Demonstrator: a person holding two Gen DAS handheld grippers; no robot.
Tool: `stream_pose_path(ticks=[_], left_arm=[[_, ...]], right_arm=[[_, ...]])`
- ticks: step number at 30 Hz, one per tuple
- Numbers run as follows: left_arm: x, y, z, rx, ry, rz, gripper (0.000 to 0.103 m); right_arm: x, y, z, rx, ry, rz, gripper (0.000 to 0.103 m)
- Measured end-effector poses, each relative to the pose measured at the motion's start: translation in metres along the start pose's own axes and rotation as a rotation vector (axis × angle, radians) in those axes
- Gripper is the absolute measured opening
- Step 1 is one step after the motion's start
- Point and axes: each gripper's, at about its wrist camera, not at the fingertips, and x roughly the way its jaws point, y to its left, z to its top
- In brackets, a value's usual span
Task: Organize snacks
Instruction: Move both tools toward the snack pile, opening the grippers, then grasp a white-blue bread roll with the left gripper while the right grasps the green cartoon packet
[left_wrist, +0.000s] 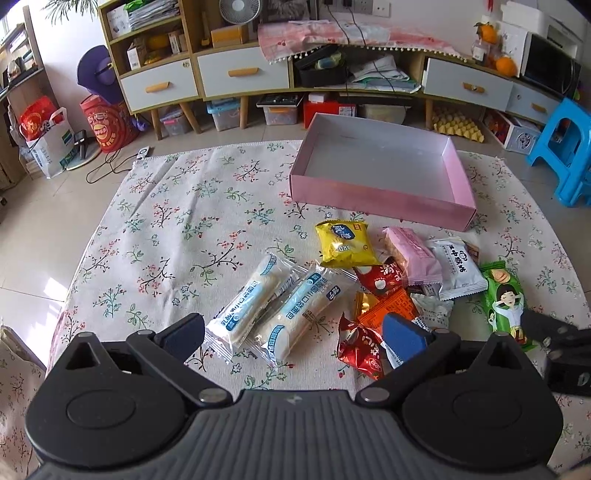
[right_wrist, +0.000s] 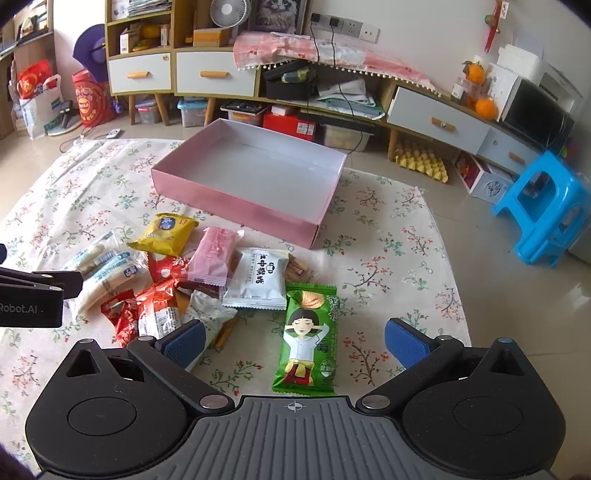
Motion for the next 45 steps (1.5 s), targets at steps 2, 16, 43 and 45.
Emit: stream_pose_path(ticks=[2, 16, 43, 45], left_arm=[[0.001, 0.003, 0.001, -0.016, 0.007, -0.015, 0.103], [0.018, 0.037, -0.009, -0.124, 0.073, -0.114, 0.099], [0.103, 0.052, 0.012, 0.007, 0.155, -0.094, 0.061], [0.105, 0.059, 0.015, -0.011, 0.157, -0.121, 0.052]], right_arm=[[-0.003, -0.012, 0.002, 0.054, -0.013, 0.023, 0.103], [0.024, -0.068, -0.016, 0.241, 0.091, 0.063, 0.103], [0.081, -0.046, -0.002, 0.267, 0.234, 0.124, 0.093], [0.085, -0.041, -0.002, 0.259, 0.238, 0.128, 0.085]])
